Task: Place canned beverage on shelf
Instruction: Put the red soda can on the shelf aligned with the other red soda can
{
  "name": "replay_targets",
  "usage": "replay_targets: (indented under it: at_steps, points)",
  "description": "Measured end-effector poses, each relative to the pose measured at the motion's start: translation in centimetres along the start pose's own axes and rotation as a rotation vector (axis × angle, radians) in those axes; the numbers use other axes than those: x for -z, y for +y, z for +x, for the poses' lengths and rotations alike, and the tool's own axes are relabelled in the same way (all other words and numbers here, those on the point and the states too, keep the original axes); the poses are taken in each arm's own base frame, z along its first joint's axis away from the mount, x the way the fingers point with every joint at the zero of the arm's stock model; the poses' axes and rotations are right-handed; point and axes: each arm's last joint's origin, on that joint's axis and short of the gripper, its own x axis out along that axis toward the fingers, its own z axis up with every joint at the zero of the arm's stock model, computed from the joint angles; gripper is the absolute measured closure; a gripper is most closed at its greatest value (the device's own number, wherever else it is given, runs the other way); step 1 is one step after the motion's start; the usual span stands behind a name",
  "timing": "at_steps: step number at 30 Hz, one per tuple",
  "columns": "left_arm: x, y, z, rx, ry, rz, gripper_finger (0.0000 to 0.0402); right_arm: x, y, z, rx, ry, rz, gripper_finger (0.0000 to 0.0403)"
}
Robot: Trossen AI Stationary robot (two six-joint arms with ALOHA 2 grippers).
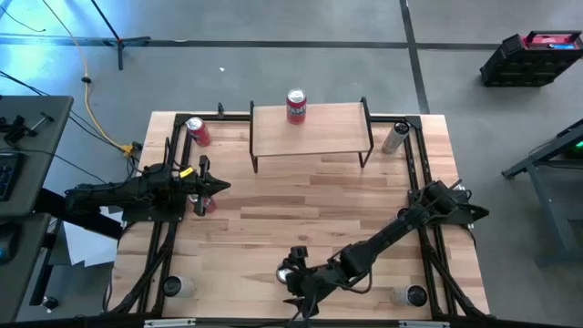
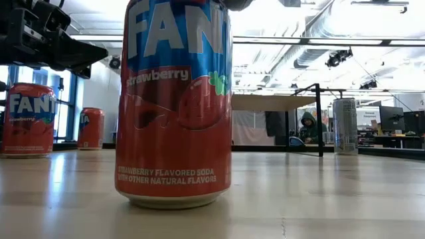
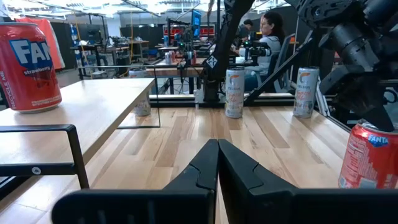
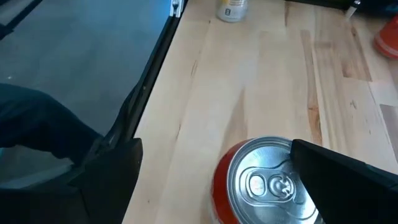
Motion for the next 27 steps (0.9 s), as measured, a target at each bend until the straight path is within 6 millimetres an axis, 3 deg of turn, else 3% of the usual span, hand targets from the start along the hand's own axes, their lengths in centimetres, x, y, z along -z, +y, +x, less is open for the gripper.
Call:
replay_targets:
  at_steps: [9,14,23,27]
  points:
    - [0.0,0.0,0.0,0.0,0.0,0.0,0.0398,-2.2,1.0,-1.1,-0.007,-0.049,-0.05,0.0006]
    - [0.0,0.0,0.0,0.0,0.0,0.0,0.0398,-1.7,-0.3,-0.9,0.109,0.008,-0.067,0.0006]
    - [0.0,0.0,0.0,0.0,0.0,0.0,0.0398,-1.5,-1.5,-0.3,0.043,0.063,0.008,0.0006]
    - [0.0,0.0,0.0,0.0,0.0,0.0,0.0398,0.1,-1.8,0.7,0.055,0.115,0.03,0.0006]
